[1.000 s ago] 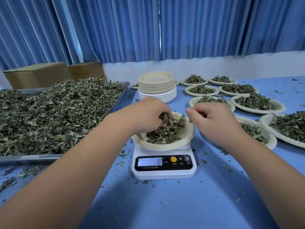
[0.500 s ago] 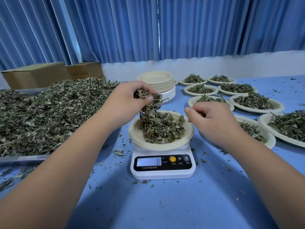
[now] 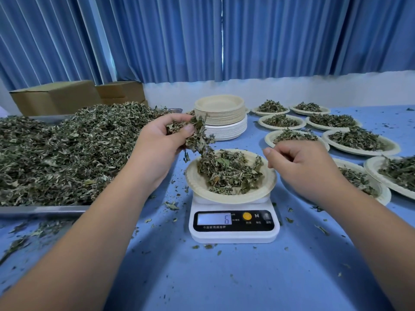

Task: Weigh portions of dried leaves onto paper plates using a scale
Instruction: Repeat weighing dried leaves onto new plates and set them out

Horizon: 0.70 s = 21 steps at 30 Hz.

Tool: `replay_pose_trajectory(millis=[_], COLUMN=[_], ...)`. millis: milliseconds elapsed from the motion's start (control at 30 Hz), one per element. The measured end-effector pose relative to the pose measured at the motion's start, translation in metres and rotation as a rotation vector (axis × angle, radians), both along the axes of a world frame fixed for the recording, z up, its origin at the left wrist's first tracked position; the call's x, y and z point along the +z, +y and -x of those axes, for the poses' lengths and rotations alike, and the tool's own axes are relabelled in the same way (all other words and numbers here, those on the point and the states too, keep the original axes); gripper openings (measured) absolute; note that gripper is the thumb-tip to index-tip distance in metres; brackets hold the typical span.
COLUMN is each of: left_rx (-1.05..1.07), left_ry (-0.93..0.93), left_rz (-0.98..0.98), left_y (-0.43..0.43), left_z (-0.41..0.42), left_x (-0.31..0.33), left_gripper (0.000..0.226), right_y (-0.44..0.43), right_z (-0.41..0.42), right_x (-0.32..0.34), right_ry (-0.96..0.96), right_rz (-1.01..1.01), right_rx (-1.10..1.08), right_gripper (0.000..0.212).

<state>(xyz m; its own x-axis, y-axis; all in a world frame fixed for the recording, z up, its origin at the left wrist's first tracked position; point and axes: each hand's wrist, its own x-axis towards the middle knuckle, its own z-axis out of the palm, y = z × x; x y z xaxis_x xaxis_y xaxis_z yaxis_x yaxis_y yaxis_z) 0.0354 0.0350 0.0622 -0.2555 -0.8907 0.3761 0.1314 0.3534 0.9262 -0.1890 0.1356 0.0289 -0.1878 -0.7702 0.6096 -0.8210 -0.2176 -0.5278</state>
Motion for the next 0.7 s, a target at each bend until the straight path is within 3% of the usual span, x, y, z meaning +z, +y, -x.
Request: replay_pose_trajectory(millis=[100,200,400,500,633,700], left_rx=[-0.003,0.168,0.722,0.660,0.352,0.261], left_ry=[0.189,0.245,-0.083,-0.086,0.053,-0.053], left_rz=[-0.064,-0.082,0.038,-0.007,-0.107,-0.044], left_y=[-0.001,-0.013,-0.038,-0.034,-0.017,-0.005], left_z=[-0.012,-0.040,-0.078,-0.076,-0.053,-0.034], left_x=[0.008,0.015,-0.001,-0.001,0.006,0.005], left_gripper=[0.019,0.015,0.014,0.012,0.016,0.016], right_y=[0.000,0.000,-0.001,-0.001,-0.001,-0.001], right_z=[0.000,0.001,0.002,0.002,0.002,0.002], right_x=[-0.001,-0.002,-0.004,-0.004,-0.004,-0.005], right_ry=[0.000,0.007,0.013,0.006,0.005,0.000], right_rz=[-0.013,-0.020,-0.026,-0.029,-0.043,-0.050], right_rx=[-0.009,-0.029,-0.036,-0.031,-0.034,-0.035], right_gripper=[0.043,0.043,0.043,0.044,0.044,0.043])
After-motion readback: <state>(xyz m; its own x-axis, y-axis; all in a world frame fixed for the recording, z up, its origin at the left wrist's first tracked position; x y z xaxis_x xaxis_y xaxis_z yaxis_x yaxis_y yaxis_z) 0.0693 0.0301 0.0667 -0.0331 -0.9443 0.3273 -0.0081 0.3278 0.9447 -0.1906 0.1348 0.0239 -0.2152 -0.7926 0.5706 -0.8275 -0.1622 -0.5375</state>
